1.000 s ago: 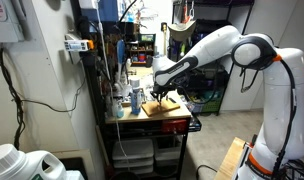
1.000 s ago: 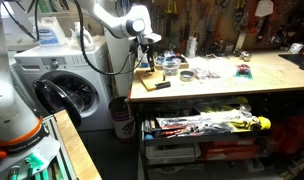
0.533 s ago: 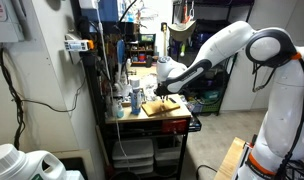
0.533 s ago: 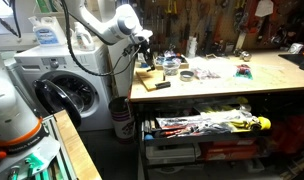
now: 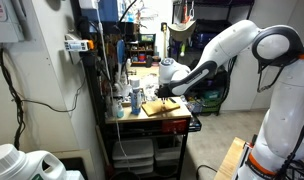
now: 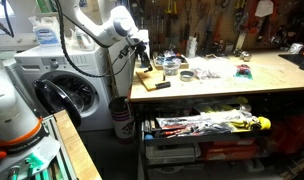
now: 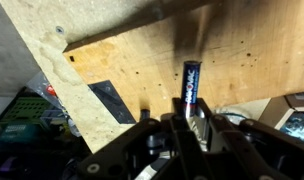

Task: Pick up the batteries on top of the chopping board and make them stand upright on the board

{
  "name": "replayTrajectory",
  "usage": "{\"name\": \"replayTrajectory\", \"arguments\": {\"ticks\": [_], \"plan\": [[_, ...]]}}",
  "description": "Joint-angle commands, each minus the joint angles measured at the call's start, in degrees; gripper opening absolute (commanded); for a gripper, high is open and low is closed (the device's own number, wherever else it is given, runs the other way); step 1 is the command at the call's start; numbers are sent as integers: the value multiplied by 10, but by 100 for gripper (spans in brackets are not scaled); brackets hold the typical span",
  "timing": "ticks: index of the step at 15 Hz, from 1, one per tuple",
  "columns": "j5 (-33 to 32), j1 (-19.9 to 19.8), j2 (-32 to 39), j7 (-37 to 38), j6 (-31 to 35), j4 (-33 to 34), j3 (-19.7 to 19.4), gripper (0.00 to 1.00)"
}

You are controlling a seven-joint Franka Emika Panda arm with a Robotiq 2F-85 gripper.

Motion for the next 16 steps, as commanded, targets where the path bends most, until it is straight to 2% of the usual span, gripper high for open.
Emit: {"name": "replayTrajectory", "arguments": {"ticks": [1, 5, 8, 11, 13, 16], "plan": [[-34, -6, 1, 26, -12, 5, 8, 4], [-121, 2, 6, 76, -6, 9, 14, 4], [-223, -1, 9, 172, 11, 6, 17, 4], [-290, -6, 17, 274, 28, 4, 22, 4], [-350, 7, 24, 354, 35, 5, 9, 4], [-431, 8, 36, 444, 22, 8, 10, 4]]}}
